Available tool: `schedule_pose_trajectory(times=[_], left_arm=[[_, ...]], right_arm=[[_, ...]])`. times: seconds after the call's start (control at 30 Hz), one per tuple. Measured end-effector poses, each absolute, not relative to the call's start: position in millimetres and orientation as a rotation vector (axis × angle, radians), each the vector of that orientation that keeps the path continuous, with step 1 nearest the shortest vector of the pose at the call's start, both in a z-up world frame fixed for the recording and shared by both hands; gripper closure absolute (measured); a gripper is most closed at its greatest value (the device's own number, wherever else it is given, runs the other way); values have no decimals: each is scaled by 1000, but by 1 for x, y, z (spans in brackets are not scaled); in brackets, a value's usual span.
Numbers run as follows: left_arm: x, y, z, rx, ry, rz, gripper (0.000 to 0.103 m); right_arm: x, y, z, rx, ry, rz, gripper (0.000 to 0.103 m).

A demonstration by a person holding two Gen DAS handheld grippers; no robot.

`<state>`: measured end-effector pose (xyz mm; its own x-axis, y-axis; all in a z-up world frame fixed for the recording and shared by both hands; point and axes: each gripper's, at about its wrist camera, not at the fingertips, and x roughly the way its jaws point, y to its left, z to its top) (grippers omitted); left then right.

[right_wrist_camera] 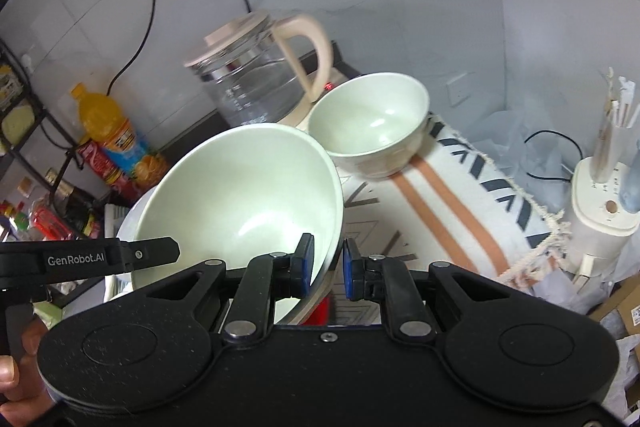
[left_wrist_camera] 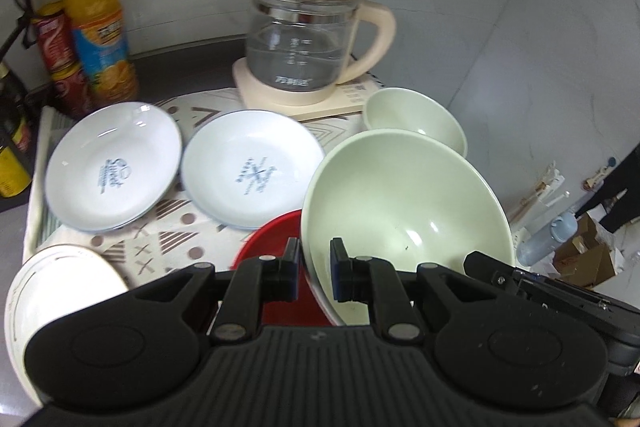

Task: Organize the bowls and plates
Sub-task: 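Close both grippers on the large green bowl rim and lift it, then lower the large green bowl into the red bowl and open both grippers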

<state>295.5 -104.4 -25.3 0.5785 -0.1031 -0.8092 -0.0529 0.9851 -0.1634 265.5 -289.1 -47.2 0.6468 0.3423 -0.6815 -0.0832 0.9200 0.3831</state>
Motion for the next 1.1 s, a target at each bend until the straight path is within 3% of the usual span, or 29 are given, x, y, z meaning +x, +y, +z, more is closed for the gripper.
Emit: schedule_pose_trajectory(times=[1.1], left_arm=[[295,-75,-92,-279,1145,45,89]], right_arm=[[278,-245,-78,244,959,261,90]])
